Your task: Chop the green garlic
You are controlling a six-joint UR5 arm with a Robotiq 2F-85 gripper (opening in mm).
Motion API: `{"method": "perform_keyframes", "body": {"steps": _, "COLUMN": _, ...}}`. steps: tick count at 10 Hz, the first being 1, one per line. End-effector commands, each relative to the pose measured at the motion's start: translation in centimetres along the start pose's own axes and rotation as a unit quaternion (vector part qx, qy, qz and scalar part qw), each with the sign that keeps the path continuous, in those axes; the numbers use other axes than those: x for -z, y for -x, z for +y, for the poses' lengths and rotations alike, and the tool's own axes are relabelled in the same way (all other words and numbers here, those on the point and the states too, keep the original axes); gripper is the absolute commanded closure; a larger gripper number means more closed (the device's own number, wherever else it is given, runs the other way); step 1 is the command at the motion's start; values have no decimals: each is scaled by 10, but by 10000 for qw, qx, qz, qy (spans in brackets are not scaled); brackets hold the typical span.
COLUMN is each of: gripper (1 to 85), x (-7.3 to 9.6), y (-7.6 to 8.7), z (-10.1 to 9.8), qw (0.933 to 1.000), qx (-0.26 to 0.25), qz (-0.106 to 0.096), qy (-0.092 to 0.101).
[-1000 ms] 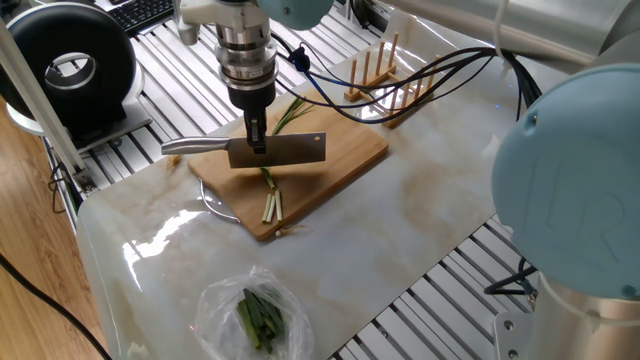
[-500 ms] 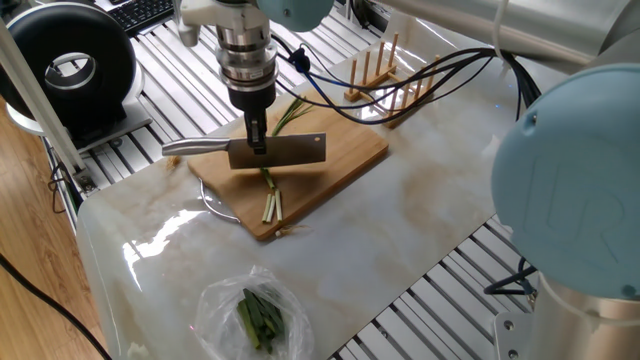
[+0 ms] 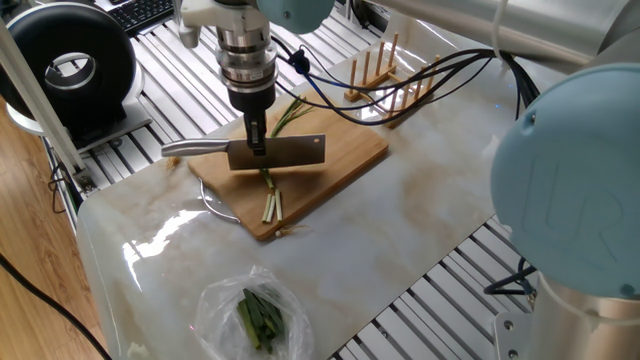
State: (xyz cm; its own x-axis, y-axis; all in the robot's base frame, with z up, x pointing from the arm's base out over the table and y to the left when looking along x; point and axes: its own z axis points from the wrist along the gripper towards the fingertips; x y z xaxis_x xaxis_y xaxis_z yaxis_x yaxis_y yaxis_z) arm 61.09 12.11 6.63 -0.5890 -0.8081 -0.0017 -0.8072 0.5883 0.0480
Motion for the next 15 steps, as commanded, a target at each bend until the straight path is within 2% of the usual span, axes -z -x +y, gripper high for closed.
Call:
{"method": "perform_keyframes", "body": {"steps": 1, "gripper": 843, "x": 0, "y": 3, "z": 1, "qw": 10000, "qx": -18, "qz": -69, "qy": 32}}
{"method": "perform_keyframes", "body": {"steps": 15, "gripper": 843, "x": -5, "y": 1, "z": -1, "qw": 10000, "qx": -11, "qz": -59, "qy": -32}}
